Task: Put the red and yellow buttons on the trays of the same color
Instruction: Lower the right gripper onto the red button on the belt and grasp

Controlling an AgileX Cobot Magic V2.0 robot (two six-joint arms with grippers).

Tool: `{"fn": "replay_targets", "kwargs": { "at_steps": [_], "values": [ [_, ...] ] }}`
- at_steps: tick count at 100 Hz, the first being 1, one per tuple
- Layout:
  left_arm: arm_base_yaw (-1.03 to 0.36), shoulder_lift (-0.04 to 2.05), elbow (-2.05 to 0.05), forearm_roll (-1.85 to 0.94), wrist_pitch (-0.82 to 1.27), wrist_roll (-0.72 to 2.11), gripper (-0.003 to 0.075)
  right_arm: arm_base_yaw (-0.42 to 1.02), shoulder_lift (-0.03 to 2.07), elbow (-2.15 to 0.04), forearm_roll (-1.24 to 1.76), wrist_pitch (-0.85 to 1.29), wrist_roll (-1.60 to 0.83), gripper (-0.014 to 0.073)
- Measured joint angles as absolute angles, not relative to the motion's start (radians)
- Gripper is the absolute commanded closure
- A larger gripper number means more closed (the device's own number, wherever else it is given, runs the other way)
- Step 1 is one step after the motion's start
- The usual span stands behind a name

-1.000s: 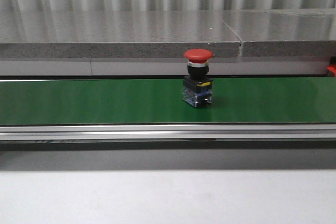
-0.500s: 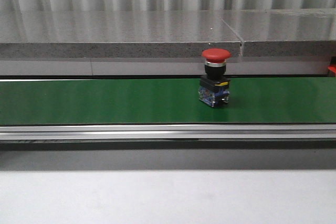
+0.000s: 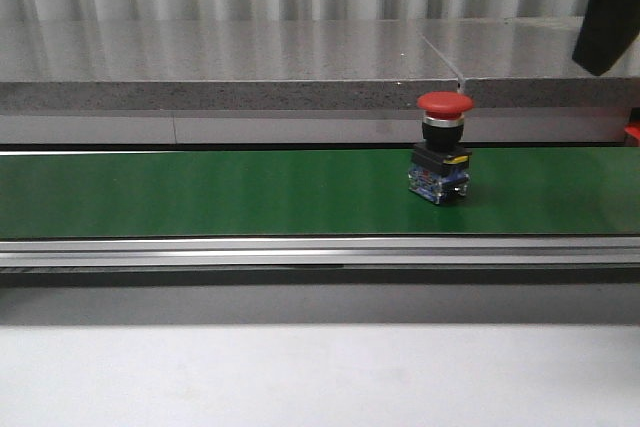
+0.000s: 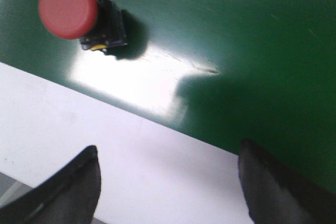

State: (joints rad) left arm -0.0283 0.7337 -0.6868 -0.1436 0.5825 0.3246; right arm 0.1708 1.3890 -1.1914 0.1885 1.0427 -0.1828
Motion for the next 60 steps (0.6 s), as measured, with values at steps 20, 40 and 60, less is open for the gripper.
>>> {"fn": "replay_targets", "kwargs": {
  "at_steps": [20,40,60],
  "values": [
    [-0.028,0.734,-0.687,-0.144,0.582,0.325,0.0741,0.245,1.471,-1.231,0.211,1.038,-0.314,0.0045],
    [-0.028,0.734,-0.687,-0.144,0.582,0.325,0.0741,0.259,1.544,-1.231,0.25,0.96,-0.351,0.0045],
    [-0.028,0.734,-0.687,-0.144,0.582,0.325,0.0741,0.259,1.594,-1.231,0.252,0.856,-0.352,0.0063]
  ]
}}
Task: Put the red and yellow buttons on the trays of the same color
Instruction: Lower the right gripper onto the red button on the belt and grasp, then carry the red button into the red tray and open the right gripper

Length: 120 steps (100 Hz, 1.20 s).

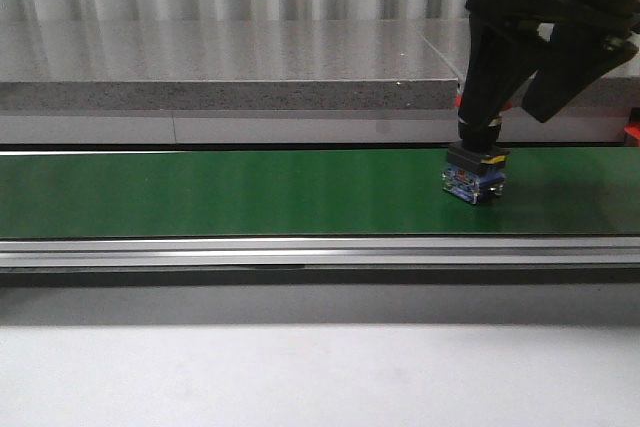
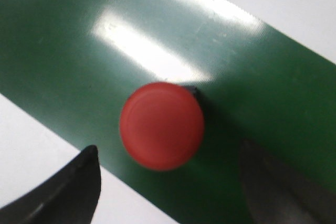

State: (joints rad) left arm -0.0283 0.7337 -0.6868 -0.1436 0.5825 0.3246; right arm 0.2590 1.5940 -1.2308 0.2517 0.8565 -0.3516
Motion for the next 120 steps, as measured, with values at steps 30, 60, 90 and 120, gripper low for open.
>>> {"fn": "replay_targets", "kwargs": {
  "at_steps": [30,60,90,120],
  "values": [
    [-0.028,0.734,-0.687,-0.144,0.582,0.325,0.0741,0.259,1.627,-1.231,0.253,0.783,-0.353,0.0316],
    [-0.028,0.734,-0.687,-0.144,0.582,0.325,0.0741,0.255,1.62,-1.231,0.254,0.759,-0.35,0.0475],
    [-0.028,0.734,-0.687,-0.144,0.582,0.325,0.0741,0.1,1.494,-1.231,0.26,0.734,-0.303,0.0475],
    [-0.028,0.734,-0.687,-0.144,0.582,0.325,0.0741,-0.169,1.455,-1.231,0.26,0.734,-0.254,0.0475]
  ]
}}
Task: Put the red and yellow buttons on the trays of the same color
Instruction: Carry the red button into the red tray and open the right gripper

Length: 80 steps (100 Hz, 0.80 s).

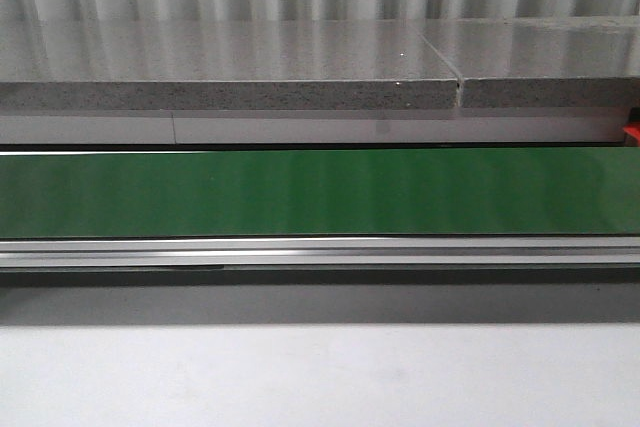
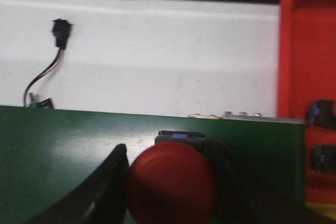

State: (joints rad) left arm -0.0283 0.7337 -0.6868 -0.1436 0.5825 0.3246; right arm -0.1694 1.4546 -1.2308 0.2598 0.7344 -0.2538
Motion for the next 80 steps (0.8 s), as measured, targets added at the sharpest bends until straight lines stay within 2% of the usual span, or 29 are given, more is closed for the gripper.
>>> {"fn": "replay_targets", "kwargs": {
  "at_steps": [44,80],
  "values": [
    [-0.028,0.734,-0.687,-0.144,0.582,0.325,0.0741,-0.498,1.467,-1.231,0.26,0.623,-0.029,0.0475],
    [-0.028,0.734,-0.687,-0.144,0.582,0.325,0.0741,-0.568,1.612,-1.231,0.266,0.504,0.047,0.0475]
  ]
}}
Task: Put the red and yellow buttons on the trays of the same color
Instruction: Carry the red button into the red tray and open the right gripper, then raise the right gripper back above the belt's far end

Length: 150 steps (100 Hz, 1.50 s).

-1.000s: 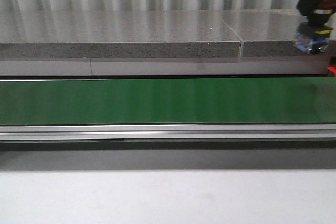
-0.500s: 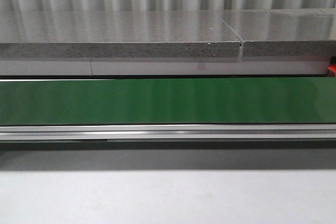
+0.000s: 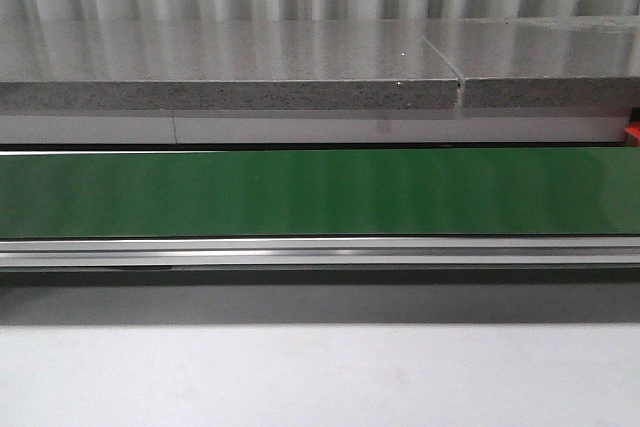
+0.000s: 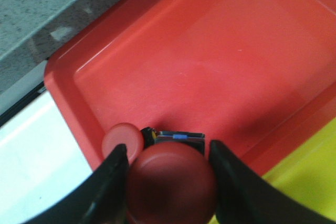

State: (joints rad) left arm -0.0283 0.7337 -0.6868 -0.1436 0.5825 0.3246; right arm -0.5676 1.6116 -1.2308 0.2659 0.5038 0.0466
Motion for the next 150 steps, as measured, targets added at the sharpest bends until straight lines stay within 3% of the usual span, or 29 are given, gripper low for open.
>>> {"fn": "replay_targets", "kwargs": {
  "at_steps": [90,99,114,119,150],
  "values": [
    [-0.028,0.734,-0.687,-0.144,0.582,0.325,0.0741,-0.568,1.884,-1.231,0.424,0.224,0.058,0.0469],
    [-0.028,0.734,-0.687,-0.144,0.582,0.325,0.0741,-0.568,1.893,-1.231,0.426,0.224,0.058,0.0412],
    [-0.028,0.734,-0.687,-0.144,0.582,0.325,0.0741,-0.568,1.897,-1.231,0.428,0.224,0.058,0.0145],
    [-0.028,0.734,-0.687,-0.144,0.582,0.325,0.0741,-0.568,1.897,-1.231,0.428,0.222,0.058,0.0095],
    [-0.028,0.734,-0.687,-0.144,0.582,0.325,0.0741,-0.568,1.868,-1.231,0.428,0.218,0.06,0.0087]
  ]
}}
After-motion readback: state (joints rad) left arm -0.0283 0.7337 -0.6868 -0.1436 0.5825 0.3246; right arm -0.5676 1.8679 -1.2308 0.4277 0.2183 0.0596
